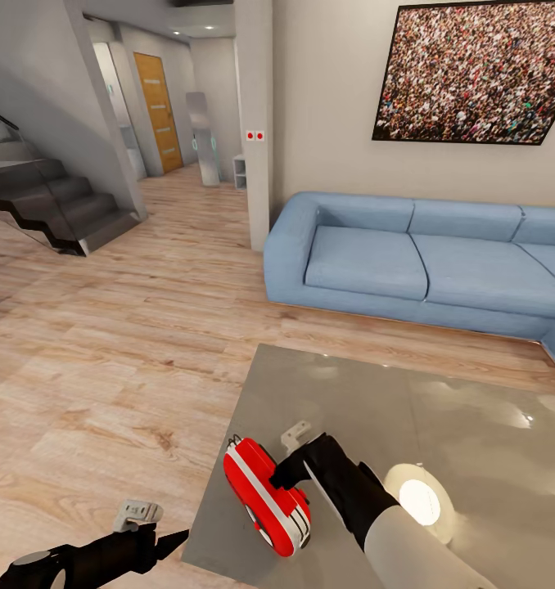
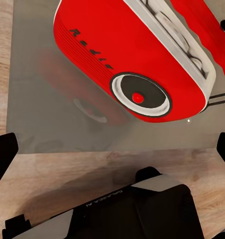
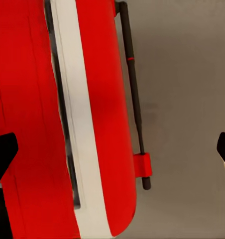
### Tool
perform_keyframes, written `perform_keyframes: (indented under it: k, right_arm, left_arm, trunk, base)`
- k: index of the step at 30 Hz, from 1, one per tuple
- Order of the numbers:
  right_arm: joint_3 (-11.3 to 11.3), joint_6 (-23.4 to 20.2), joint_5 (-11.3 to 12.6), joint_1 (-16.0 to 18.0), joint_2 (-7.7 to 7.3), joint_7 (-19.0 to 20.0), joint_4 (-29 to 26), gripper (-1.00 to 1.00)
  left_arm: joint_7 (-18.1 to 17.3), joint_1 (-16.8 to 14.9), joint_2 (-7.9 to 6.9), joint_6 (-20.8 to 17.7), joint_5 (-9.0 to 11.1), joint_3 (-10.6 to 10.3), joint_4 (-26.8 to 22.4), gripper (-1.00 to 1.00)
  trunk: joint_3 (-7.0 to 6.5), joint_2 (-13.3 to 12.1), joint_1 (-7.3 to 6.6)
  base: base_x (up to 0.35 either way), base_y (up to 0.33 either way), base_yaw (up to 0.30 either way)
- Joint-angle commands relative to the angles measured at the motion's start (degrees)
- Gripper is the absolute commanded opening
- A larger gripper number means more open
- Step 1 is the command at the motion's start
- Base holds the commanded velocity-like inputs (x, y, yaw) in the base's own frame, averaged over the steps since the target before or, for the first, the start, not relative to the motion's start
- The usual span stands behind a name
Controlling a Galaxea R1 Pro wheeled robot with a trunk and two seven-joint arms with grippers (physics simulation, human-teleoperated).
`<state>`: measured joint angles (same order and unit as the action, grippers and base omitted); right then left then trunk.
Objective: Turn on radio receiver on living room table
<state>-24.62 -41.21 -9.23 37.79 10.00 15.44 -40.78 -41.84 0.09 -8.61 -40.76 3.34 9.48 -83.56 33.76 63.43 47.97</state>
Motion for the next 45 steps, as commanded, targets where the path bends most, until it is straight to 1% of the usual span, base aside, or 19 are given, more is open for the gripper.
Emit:
perform_keyframes:
  k: [1, 4, 6, 7, 10, 12, 14, 17, 22, 29, 45]
  right_arm:
    - [-0.3, 0.0, 0.2, 0.0, 0.0, 0.2, 0.0, 1.0]
    - [-2.3, 0.3, 1.8, 0.0, 0.0, 0.7, 0.0, 1.0]
    - [-3.1, 0.5, 2.6, 0.0, 0.0, 0.8, 0.1, 1.0]
    - [-3.7, 0.6, 3.6, 0.0, 0.0, 0.9, 0.1, 1.0]
    - [-4.5, 0.8, 4.9, 0.0, 0.0, 1.0, 0.3, 1.0]
    - [-4.8, 1.1, 5.4, 0.0, 0.0, 1.0, 0.9, 1.0]
    - [-4.9, 1.5, 5.6, 0.0, 0.0, 1.0, 1.4, 1.0]
    - [-5.2, 3.5, 5.8, 0.0, 0.0, 1.0, 3.9, 1.0]
    - [-5.2, 4.7, 5.9, 0.0, 0.0, 1.0, 6.4, 1.0]
    - [-5.2, 7.5, 6.0, 0.0, 0.0, 0.9, 10.5, 1.0]
    - [-5.2, 8.0, 5.8, 0.1, 0.0, 0.8, 10.9, 1.0]
  left_arm:
    - [0.0, 0.0, 0.0, 0.0, 0.0, 0.0, 0.0, 1.0]
    - [0.0, 0.0, 0.0, 0.0, 0.0, 0.0, 0.0, 1.0]
    - [0.0, 0.0, 0.0, 0.0, 0.0, 0.0, 0.0, 1.0]
    - [0.0, 0.0, 0.0, 0.0, 0.0, 0.0, 0.0, 1.0]
    - [0.0, 0.0, 0.0, 0.0, 0.0, 0.0, 0.0, 1.0]
    - [0.0, 0.0, 0.0, 0.0, 0.0, 0.0, 0.0, 1.0]
    - [0.0, 0.0, 0.0, 0.0, 0.0, 0.0, 0.0, 1.0]
    - [0.0, 0.0, 0.0, 0.0, 0.0, 0.0, 0.0, 1.0]
    - [0.0, 0.0, 0.0, 0.0, 0.0, 0.0, 0.0, 1.0]
    - [0.0, 0.0, 0.0, 0.0, 0.0, 0.0, 0.0, 1.0]
    - [0.0, 0.0, 0.0, 0.1, 0.0, 0.0, 0.1, 1.0]
  trunk:
    - [0.0, 0.0, 0.0]
    - [0.0, 0.0, 0.0]
    - [0.0, 0.0, 0.0]
    - [0.0, 0.0, 0.0]
    - [0.0, 0.0, 0.0]
    - [0.0, 0.0, 0.0]
    - [0.0, 0.0, 0.0]
    - [0.0, 0.0, 0.0]
    - [0.0, 0.0, 0.0]
    - [0.0, 0.0, 0.0]
    - [0.0, 0.0, 0.0]
  base:
    - [0.0, 0.0, 0.0]
    - [0.0, 0.0, 0.0]
    - [0.0, 0.0, 0.0]
    - [0.0, 0.0, 0.0]
    - [0.0, 0.0, 0.0]
    - [0.0, 0.0, 0.0]
    - [0.0, 0.0, 0.0]
    - [0.0, 0.0, 0.0]
    - [0.0, 0.0, 0.0]
    - [0.0, 0.0, 0.0]
    - [0.0, 0.0, 0.0]
